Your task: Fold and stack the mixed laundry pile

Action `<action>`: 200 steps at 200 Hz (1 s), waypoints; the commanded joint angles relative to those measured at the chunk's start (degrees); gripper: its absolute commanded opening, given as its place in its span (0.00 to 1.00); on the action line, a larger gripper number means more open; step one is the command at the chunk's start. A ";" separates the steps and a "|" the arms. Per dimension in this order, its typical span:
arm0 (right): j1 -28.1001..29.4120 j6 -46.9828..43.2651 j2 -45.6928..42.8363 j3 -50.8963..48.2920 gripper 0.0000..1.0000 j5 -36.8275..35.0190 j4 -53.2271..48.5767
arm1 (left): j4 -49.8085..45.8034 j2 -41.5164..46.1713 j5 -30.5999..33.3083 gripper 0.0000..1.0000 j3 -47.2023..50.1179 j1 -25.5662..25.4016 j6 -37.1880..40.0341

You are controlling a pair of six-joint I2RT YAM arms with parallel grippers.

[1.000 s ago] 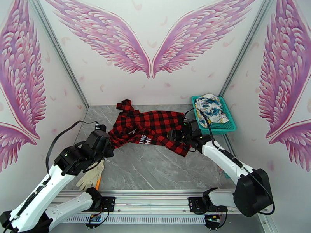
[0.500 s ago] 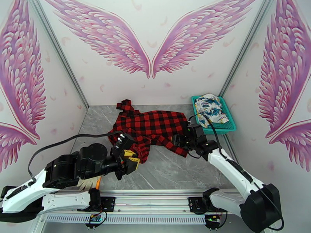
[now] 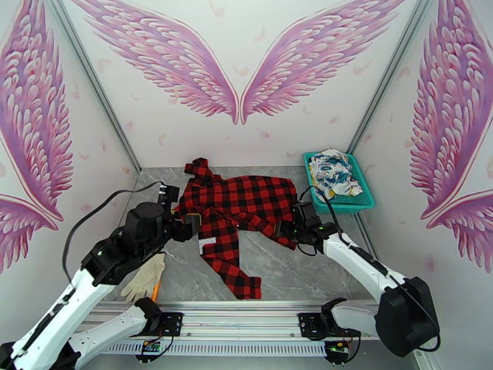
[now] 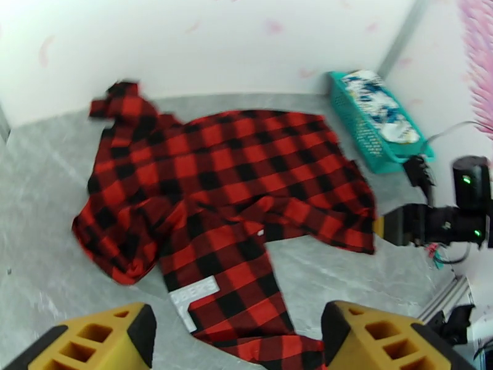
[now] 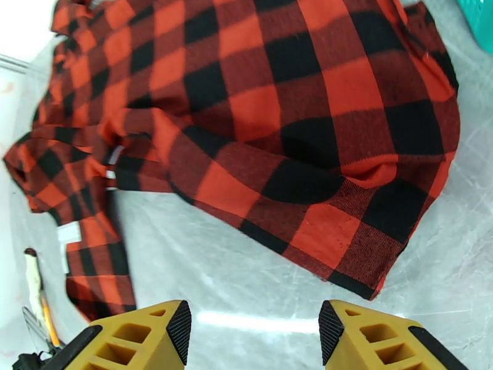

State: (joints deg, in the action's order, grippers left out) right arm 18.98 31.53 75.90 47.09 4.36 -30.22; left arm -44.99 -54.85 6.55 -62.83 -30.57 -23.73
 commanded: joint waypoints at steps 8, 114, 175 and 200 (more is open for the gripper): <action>-4.81 5.78 0.53 -4.14 0.62 0.09 3.66 | 10.60 -10.52 -11.07 0.69 7.19 9.91 -4.11; -13.44 13.47 6.86 -13.21 0.61 11.59 14.68 | 28.18 -44.96 -17.09 0.76 -4.01 17.65 -9.11; -13.30 11.35 9.10 -8.60 0.15 8.68 14.04 | 32.04 -43.83 -15.72 0.00 -1.56 17.32 -9.55; -13.35 8.31 5.01 -6.49 0.00 5.52 10.00 | 27.04 -36.77 -13.98 0.00 0.80 16.51 -7.29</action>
State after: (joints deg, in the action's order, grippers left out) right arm 5.04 43.05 83.35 37.54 11.94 -21.15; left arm -15.14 -99.70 -9.28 -64.27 -13.30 -32.99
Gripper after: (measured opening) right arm 0.060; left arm 0.064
